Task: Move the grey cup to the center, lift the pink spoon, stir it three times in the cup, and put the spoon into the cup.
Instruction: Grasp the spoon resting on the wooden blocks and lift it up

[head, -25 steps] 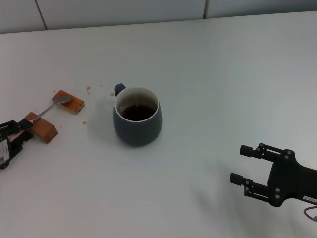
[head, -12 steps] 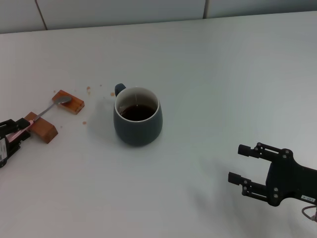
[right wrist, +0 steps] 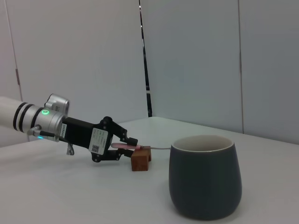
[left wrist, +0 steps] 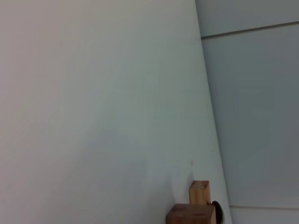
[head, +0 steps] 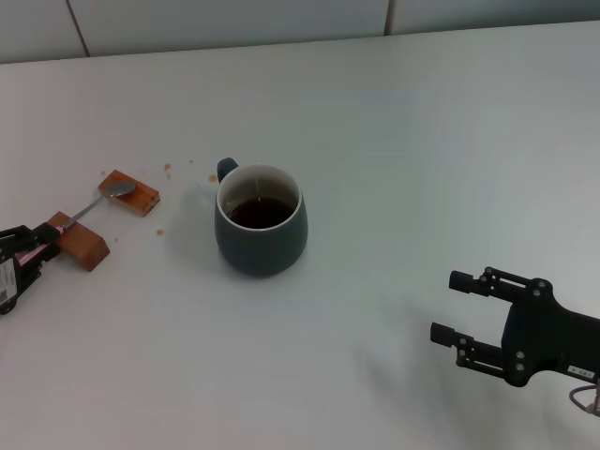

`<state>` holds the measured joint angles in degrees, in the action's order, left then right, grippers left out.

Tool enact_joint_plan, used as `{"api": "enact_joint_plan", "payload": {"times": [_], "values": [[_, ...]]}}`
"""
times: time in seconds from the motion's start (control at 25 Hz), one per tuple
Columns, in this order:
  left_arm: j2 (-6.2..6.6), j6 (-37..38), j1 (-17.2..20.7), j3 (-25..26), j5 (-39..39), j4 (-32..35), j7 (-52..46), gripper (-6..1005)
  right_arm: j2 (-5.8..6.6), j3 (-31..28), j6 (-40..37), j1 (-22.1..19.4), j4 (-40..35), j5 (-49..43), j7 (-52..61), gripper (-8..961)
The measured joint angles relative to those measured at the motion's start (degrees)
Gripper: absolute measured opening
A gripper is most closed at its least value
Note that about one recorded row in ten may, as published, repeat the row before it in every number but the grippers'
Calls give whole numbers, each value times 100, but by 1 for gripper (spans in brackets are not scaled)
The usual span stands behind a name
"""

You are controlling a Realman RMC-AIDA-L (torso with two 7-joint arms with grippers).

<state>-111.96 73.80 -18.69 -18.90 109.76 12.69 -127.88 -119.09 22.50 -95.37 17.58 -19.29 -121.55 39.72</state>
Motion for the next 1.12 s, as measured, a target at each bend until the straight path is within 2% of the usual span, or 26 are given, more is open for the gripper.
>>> {"api": "enact_joint_plan", "payload": {"times": [0.48,0.72,0.92,1.12], "values": [[-24,-3,12,10,-34,-2,76,210,0,2,42,25,7,-6,0,702],[-58,455,40,120,-208,29,332,166,0,28,72,44,14,-17,0,702],[-112,885,57,447,-330,20,655,129,0,38,79,62,14,-17,54,702],[-153,1232,-49,573,-393,75,922,129,0,45,81,70,14,-17,65,701]]}}
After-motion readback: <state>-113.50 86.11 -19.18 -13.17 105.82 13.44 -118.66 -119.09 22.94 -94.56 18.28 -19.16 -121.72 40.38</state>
